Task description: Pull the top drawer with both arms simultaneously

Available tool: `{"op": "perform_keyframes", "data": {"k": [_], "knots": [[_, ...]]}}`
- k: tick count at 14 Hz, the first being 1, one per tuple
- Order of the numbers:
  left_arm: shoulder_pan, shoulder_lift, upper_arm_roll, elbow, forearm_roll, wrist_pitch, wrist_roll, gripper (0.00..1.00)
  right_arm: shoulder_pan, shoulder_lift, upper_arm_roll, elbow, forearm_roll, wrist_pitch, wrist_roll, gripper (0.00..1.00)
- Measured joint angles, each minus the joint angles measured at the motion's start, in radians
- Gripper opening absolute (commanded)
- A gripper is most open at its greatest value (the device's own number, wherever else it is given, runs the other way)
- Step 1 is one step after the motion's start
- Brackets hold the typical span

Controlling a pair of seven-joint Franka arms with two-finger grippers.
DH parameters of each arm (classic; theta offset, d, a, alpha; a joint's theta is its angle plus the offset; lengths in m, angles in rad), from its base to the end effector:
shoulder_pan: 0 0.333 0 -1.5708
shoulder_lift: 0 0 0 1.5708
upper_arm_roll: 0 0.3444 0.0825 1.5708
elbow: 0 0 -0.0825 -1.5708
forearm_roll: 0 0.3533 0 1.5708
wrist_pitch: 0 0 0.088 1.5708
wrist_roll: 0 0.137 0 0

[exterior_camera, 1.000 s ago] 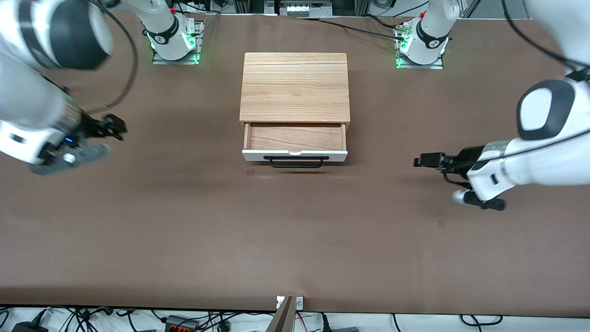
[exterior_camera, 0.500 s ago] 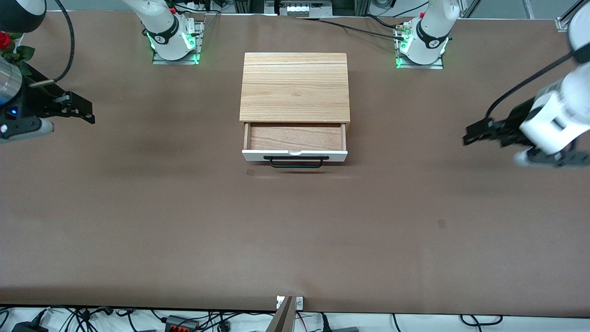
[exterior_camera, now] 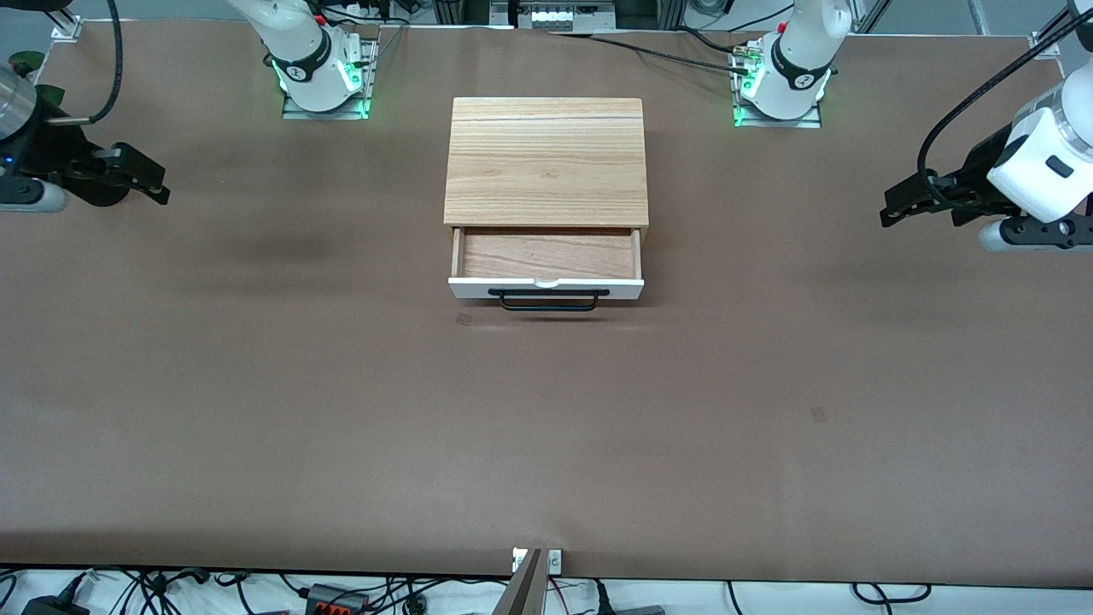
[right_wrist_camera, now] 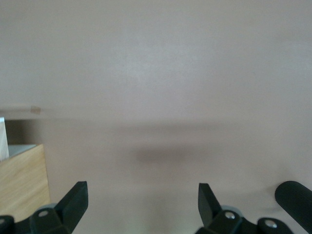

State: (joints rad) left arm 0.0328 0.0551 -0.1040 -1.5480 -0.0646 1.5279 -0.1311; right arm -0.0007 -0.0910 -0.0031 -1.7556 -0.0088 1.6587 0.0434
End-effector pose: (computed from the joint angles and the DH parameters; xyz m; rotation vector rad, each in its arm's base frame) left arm 0.5326 -0.0455 0.6007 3.0753 0.0915 -0.1256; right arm 0.4975 -0.0031 0.5950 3.1321 -0.0727 -0.0090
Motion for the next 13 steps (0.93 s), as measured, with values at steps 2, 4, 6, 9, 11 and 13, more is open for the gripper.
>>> {"op": "perform_keyframes", "data": {"k": [2,4,6,9,11,13], "knots": [[0.000,0.000,-0.004,-0.002,0.021,0.000,0.000,1.00,-0.004,0.001,-0.021,0.004,0.000,0.007,-0.001,1.00],[-0.001,0.000,-0.005,-0.003,0.024,-0.005,0.000,1.00,-0.003,0.010,-0.024,0.025,0.002,0.000,-0.001,1.00],[-0.001,-0.001,-0.005,-0.005,0.025,-0.016,0.000,1.00,0.008,0.027,-0.035,0.057,0.017,-0.009,-0.001,1.00],[-0.001,-0.031,-0.011,-0.046,0.025,-0.026,0.000,1.00,0.027,0.041,-0.051,0.074,0.026,-0.020,-0.001,1.00],[-0.001,-0.067,-0.018,-0.096,0.025,-0.016,-0.001,1.00,0.030,0.046,-0.053,0.076,0.026,-0.021,-0.001,1.00],[-0.001,-0.120,-0.019,-0.172,0.025,0.026,-0.001,1.00,0.031,0.047,-0.053,0.076,0.026,-0.022,-0.001,1.00]]}}
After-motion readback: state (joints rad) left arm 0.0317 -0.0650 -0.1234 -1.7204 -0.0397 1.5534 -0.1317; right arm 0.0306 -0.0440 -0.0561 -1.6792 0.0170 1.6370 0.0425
